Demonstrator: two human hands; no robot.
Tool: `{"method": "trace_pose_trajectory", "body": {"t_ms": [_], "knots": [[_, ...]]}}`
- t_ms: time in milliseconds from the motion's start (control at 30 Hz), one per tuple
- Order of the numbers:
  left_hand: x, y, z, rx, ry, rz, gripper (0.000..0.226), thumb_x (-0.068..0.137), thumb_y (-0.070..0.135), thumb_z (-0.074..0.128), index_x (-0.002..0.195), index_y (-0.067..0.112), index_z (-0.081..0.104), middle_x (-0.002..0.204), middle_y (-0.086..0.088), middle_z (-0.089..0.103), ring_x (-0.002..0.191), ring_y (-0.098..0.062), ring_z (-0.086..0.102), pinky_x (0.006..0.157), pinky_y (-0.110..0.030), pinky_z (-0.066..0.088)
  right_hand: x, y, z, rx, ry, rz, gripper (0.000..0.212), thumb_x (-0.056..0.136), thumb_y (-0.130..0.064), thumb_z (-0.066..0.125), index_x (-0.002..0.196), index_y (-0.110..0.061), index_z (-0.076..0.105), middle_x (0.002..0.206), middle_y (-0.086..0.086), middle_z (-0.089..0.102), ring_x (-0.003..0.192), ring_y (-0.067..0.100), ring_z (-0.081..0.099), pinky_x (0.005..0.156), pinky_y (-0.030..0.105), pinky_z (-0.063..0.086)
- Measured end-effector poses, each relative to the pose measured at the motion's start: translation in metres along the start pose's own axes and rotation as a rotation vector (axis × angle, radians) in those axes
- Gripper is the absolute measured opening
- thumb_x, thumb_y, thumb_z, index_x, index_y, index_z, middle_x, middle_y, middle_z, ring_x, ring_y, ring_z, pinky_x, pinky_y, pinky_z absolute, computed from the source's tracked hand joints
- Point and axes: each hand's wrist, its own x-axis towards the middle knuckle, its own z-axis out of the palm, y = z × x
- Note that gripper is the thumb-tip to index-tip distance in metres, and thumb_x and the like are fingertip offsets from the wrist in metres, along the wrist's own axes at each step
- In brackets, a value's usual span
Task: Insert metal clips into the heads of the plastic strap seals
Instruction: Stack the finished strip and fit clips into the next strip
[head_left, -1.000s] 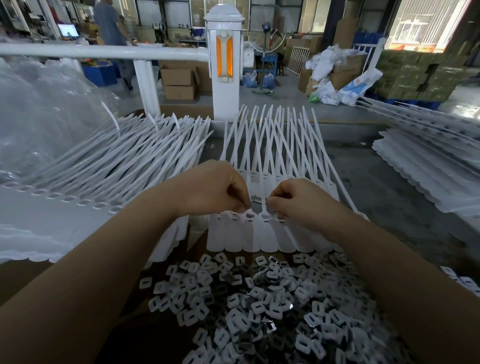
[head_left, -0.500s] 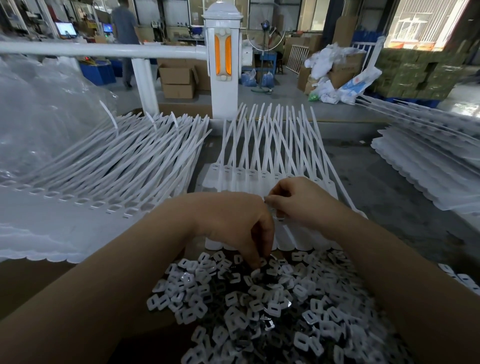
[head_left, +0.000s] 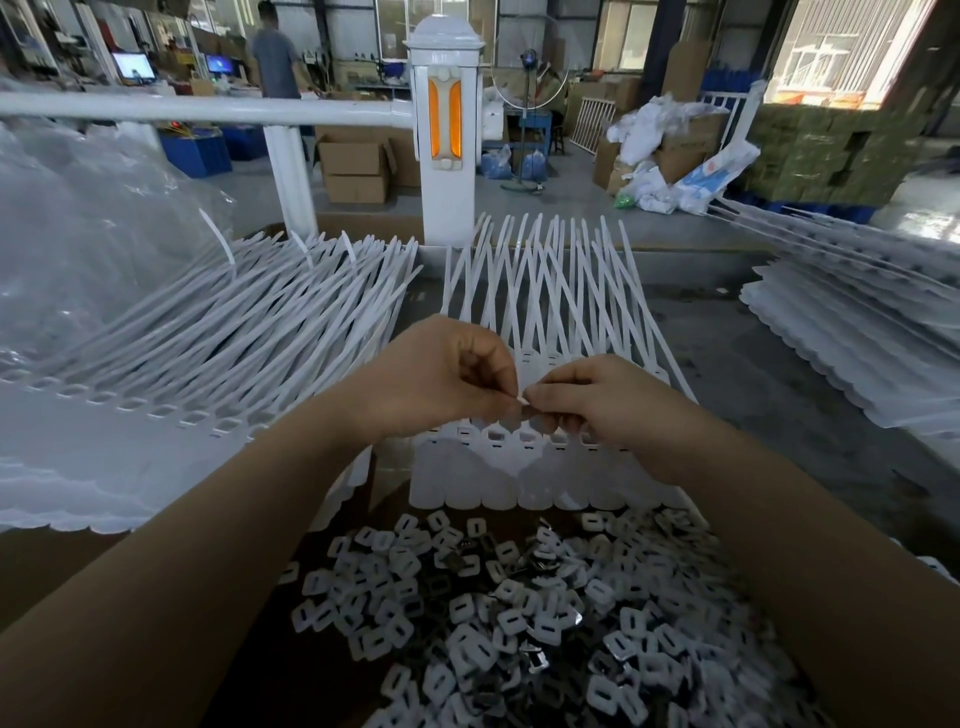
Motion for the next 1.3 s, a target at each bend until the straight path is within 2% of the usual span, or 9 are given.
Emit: {"method": "trace_pose_trajectory", "body": {"t_ms": [167,267,433,567,833,967,1100,1200,1300], "knots": [[0.001,-0.001,0.001,0.139,0.086,0.128,0.011,0.076,0.004,0.081,0.078,0.012,0.072,0.073,0.005,0.072,0.065,-0.013,0.069,0.061,-0.020,0.055,-0.002,0.000,-0.003,0.051,-0.042,0.014,0.024,0.088,-0.037,0.066,0.088,-0.017,0.077,0.082,0.002,0.074,0.067,0.009,0.049,0.060,0.024,0.038],[0.000,-0.001,0.000,0.175,0.068,0.143,0.012,0.076,0.003,0.080,0.078,0.012,0.073,0.073,0.006,0.072,0.064,-0.012,0.068,0.063,-0.023,0.057,-0.002,0.000,-0.003,0.066,-0.048,0.011,0.016,0.084,-0.035,0.071,0.081,-0.021,0.077,0.080,0.001,0.073,0.065,0.007,0.049,0.057,0.022,0.038],[0.004,-0.001,0.001,0.099,0.095,-0.063,0.015,0.079,0.006,0.077,0.085,0.017,0.070,0.075,0.001,0.073,0.066,-0.011,0.070,0.062,-0.023,0.056,-0.001,0.002,-0.003,0.106,-0.016,0.020,0.011,0.080,-0.031,0.076,0.082,-0.021,0.077,0.088,0.006,0.075,0.068,0.010,0.051,0.054,0.021,0.039],[0.004,0.001,-0.002,-0.026,0.044,-0.254,0.003,0.089,0.012,0.067,0.089,0.013,0.070,0.074,-0.001,0.074,0.064,-0.010,0.068,0.059,-0.018,0.052,0.000,0.004,-0.001,0.101,0.011,0.019,0.011,0.081,-0.030,0.076,0.086,-0.019,0.077,0.087,0.005,0.075,0.071,0.013,0.051,0.056,0.022,0.039],[0.006,0.003,0.004,0.016,0.035,-0.325,0.008,0.088,0.022,0.071,0.085,0.015,0.073,0.069,0.005,0.072,0.059,-0.003,0.065,0.054,-0.012,0.047,-0.001,0.003,0.001,0.053,0.029,0.008,0.009,0.083,-0.031,0.075,0.084,-0.023,0.077,0.079,-0.003,0.075,0.059,0.002,0.050,0.050,0.015,0.038],[0.006,0.000,0.002,0.101,0.032,-0.349,0.011,0.090,0.024,0.067,0.086,0.014,0.072,0.076,-0.003,0.073,0.058,-0.003,0.060,0.062,-0.021,0.051,0.000,0.004,0.001,0.074,0.030,0.004,0.012,0.084,-0.031,0.073,0.086,-0.020,0.077,0.077,-0.002,0.074,0.059,0.003,0.051,0.055,0.019,0.040],[0.007,-0.004,0.005,0.261,0.001,-0.386,0.013,0.092,0.024,0.064,0.086,0.014,0.071,0.071,0.002,0.066,0.050,0.001,0.053,0.053,-0.017,0.043,0.002,0.005,0.002,0.067,0.046,0.013,0.009,0.088,-0.024,0.070,0.090,-0.018,0.075,0.071,-0.006,0.072,0.052,-0.005,0.054,0.050,0.013,0.040],[0.009,-0.005,0.011,0.407,-0.049,-0.356,0.011,0.094,0.026,0.062,0.090,0.019,0.070,0.074,0.009,0.063,0.060,0.002,0.054,0.052,-0.015,0.035,0.002,0.007,0.002,0.065,0.040,0.012,0.009,0.091,-0.021,0.067,0.092,-0.017,0.074,0.065,-0.009,0.070,0.048,-0.007,0.054,0.044,0.009,0.037],[0.011,-0.006,0.011,0.491,-0.098,-0.324,0.010,0.095,0.025,0.060,0.093,0.019,0.068,0.081,0.009,0.064,0.071,0.001,0.055,0.057,-0.015,0.035,0.003,0.006,0.002,0.059,0.036,0.014,0.009,0.092,-0.021,0.065,0.092,-0.018,0.074,0.064,-0.009,0.069,0.048,-0.006,0.053,0.043,0.009,0.037]]}}
